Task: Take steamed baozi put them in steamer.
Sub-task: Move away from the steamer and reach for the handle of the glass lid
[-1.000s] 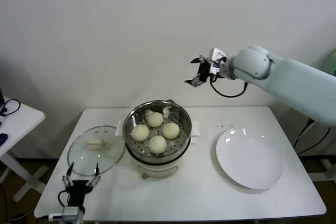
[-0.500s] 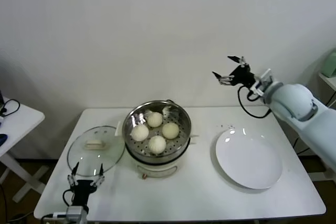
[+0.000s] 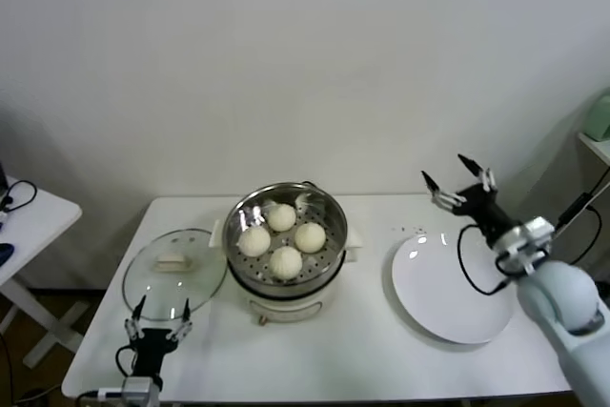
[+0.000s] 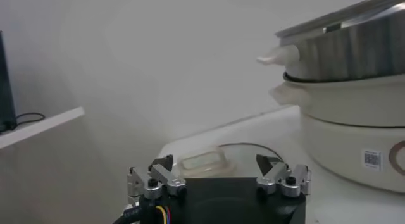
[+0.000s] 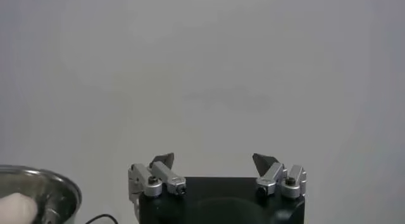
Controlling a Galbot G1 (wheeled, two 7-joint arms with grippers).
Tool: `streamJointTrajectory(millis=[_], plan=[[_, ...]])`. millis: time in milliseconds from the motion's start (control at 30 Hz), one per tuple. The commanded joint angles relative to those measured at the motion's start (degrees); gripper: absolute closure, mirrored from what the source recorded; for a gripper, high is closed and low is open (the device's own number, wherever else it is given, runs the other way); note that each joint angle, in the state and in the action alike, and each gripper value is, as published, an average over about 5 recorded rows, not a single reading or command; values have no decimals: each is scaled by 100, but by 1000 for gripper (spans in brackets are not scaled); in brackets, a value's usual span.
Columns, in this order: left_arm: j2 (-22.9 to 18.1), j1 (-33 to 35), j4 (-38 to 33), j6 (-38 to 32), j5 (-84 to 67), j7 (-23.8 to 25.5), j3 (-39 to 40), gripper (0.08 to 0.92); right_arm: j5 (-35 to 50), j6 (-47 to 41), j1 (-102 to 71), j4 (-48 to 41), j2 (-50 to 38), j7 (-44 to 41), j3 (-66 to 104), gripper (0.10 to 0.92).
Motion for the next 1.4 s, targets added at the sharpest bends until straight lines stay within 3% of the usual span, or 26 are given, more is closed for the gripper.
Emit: streamJointTrajectory(millis=[33, 300, 567, 767, 1233, 1400], plan=[[49, 1, 12, -48, 33, -46, -10, 177, -96, 1362, -2405, 229, 1556, -419, 1413, 203], [138, -122, 71, -454, 1395, -556, -128, 177, -165, 1868, -2816, 97, 2266, -459, 1143, 203], [543, -355, 632, -902, 4306, -1653, -155, 177, -195, 2290, -2967, -83, 2542, -464, 833, 203], [752, -577, 1171, -766, 6234, -2219, -181, 177, -196, 2438, -2970, -108, 2668, -409, 705, 203], [901, -991, 1600, 87, 6976, -1733, 7, 177, -154, 2776, -3048, -190, 2758, -293, 512, 203], [919, -1127, 1502, 350, 6845, -1249, 136, 177, -144, 2852, -3069, -229, 2757, -278, 484, 203]])
